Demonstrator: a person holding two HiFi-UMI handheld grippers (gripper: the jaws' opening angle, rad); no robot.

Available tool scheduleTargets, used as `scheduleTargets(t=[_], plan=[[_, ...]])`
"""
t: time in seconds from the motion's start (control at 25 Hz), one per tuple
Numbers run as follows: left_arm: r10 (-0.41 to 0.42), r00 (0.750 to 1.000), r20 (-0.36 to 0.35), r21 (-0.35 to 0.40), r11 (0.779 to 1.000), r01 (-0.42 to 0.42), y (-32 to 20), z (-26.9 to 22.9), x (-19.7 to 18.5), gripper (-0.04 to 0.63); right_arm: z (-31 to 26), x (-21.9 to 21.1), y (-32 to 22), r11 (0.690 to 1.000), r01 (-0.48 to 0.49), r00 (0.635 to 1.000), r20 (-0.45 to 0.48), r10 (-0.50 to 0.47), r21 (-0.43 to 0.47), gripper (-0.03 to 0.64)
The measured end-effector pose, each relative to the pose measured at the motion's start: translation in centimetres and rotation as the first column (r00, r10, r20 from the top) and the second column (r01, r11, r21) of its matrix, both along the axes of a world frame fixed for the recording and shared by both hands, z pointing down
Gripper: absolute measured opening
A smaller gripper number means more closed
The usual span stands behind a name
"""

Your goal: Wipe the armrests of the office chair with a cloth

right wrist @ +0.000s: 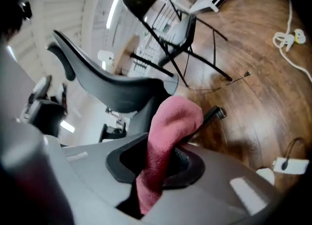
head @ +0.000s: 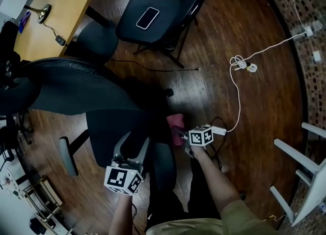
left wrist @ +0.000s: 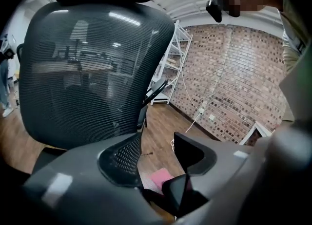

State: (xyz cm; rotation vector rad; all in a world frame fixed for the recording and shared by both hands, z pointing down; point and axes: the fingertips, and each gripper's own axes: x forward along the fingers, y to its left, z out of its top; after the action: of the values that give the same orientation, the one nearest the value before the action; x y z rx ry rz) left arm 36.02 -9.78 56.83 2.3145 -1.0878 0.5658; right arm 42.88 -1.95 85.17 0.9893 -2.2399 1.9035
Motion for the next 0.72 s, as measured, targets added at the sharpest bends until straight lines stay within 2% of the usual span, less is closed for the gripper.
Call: scheduleTargets(t=[0.04,0.12,0.2,0.28,0.36,0.48,0.56,0.72], plan=[[0.013,1.000,0.001,0.000,1.000,-0.013,0.0,-0.3,0.2,0.201,-2.5,1.0,0.5,0.997,-0.058,0.998,0.038,0.057,0.048,0.058],[0.041,0.999,-0.009,-0.001,0.999,-0.041,0.1,-1.0,0.7,0.201,-7.3,2.5,2.6,0.983,-0.111,0.992,0.067,0.102,0.145,0.058],[0.068,0.998,-0.017,-0.003,0.998,-0.068,0.1,-1.5,1.4,0.201,-11.2,2.6,5.1,0.969,-0.111,0.993,0.075,0.097,0.220,0.060],[0.094,0.996,-0.012,-0.001,0.996,-0.094,0.1,-1.5,2.0,0.201,-13.3,1.0,7.2,0.961,-0.093,0.992,0.109,0.067,0.260,0.060],[0.106,0.994,0.004,0.002,0.994,-0.106,0.0,-1.3,2.5,0.201,-13.9,-1.7,8.7,0.959,-0.092,0.981,0.191,0.041,0.268,0.060],[0.117,0.993,0.029,0.011,0.993,-0.117,0.4,-0.8,3.4,0.201,-14.1,-3.5,9.5,0.943,-0.188,0.942,0.323,0.094,0.274,0.058],[0.129,0.991,0.043,0.010,0.991,-0.130,0.6,-0.4,4.0,0.201,-13.0,-3.3,9.6,0.931,-0.240,0.934,0.326,0.144,0.276,0.061],[0.140,0.989,0.055,0.005,0.990,-0.140,0.8,0.9,4.1,0.201,-9.2,-3.4,8.9,0.930,-0.257,0.950,0.246,0.193,0.263,0.067]])
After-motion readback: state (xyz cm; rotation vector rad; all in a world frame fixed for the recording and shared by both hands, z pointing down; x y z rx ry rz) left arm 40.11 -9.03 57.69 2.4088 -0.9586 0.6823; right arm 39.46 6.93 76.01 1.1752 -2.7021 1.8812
